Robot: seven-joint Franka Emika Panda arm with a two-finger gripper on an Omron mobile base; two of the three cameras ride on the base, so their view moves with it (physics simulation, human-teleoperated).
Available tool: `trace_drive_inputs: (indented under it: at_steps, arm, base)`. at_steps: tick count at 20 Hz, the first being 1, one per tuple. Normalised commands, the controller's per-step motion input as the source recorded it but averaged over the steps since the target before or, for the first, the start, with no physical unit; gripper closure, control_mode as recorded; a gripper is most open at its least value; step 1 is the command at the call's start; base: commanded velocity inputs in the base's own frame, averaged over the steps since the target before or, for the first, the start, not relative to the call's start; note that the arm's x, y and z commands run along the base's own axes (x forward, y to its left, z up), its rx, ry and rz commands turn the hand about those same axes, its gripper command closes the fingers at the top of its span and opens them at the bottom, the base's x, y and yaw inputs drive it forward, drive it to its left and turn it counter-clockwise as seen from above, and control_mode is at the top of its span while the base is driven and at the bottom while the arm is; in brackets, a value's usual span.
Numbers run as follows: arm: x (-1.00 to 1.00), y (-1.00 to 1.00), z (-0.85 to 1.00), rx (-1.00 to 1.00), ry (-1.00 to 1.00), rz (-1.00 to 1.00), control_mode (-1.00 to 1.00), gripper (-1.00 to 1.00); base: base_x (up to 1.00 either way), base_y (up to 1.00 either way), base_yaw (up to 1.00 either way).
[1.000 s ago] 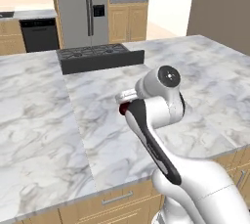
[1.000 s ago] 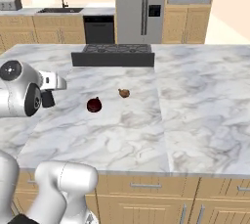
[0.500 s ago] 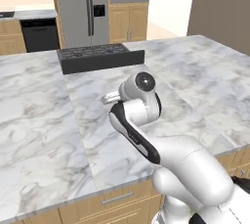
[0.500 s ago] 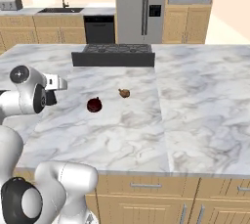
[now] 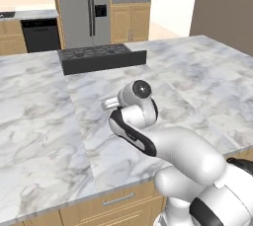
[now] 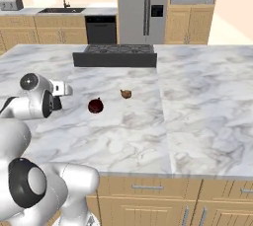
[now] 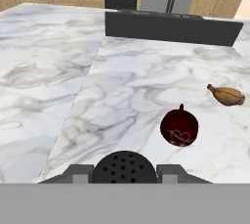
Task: Move the mayonnaise and shaker from the cabinet to the dining counter.
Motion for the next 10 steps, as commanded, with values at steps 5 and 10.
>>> trace_drive_inputs:
  at_steps: [5, 10]
  arm:
    - [0.00, 0.00, -0.27, 0.00, -0.03, 0.00, -1.00, 1.00]
    - [0.00, 0.00, -0.23, 0.00, -0.08, 0.00, -1.00, 1.00]
  base:
    - [0.00, 0.00, 0.00]
    - [0.00, 0.00, 0.00]
